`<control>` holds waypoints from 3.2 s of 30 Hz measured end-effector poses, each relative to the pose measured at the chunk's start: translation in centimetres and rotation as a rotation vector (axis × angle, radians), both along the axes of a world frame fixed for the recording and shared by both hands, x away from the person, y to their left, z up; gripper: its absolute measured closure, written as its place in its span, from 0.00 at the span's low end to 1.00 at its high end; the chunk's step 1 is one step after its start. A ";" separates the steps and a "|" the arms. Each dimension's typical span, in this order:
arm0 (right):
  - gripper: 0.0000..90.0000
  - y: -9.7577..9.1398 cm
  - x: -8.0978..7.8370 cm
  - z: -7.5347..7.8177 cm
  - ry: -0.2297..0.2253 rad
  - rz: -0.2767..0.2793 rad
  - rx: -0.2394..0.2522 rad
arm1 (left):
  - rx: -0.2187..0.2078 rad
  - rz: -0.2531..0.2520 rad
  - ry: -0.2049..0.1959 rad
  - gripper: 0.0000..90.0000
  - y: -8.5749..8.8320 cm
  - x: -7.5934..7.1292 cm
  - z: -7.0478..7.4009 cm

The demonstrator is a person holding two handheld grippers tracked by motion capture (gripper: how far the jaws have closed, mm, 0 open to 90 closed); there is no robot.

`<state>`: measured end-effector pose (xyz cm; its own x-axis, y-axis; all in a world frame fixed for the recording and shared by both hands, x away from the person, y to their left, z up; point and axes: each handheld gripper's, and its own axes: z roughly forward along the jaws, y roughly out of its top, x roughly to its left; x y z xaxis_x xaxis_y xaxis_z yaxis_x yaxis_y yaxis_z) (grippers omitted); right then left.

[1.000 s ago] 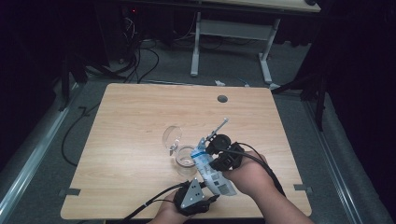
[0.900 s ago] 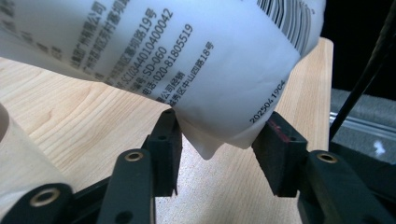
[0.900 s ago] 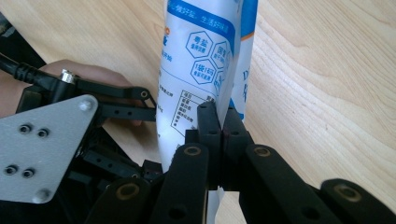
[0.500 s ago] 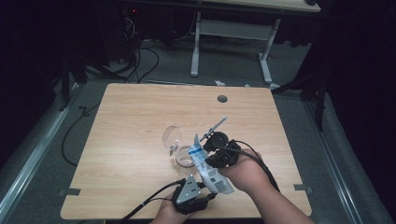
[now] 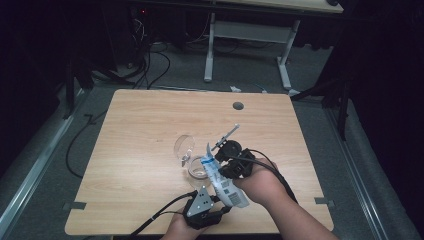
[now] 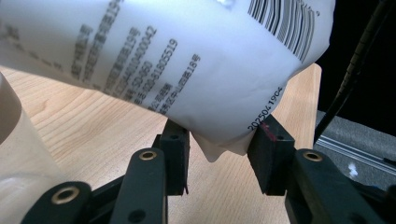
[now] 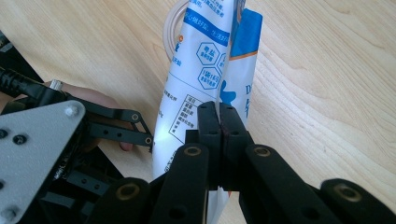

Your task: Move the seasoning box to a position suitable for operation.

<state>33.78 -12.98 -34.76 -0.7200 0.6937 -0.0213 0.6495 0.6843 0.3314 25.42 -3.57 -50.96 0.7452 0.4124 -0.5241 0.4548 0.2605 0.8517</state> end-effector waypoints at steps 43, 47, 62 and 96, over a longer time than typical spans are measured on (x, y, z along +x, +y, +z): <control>1.00 1.6 1.4 -0.4 -0.026 0.045 -0.034 | 0.046 -0.015 -0.053 0.63 -0.4 0.1 0.3; 1.00 1.7 1.5 -0.4 -0.026 0.048 -0.044 | 0.049 -0.018 -0.053 0.62 -0.4 0.0 0.3; 1.00 1.6 1.7 -0.7 -0.010 0.034 -0.044 | 0.074 -0.023 -0.062 0.64 -0.7 0.1 0.2; 1.00 2.2 1.8 0.0 -0.034 0.080 -0.054 | 0.040 -0.015 -0.070 0.63 -0.7 0.0 1.1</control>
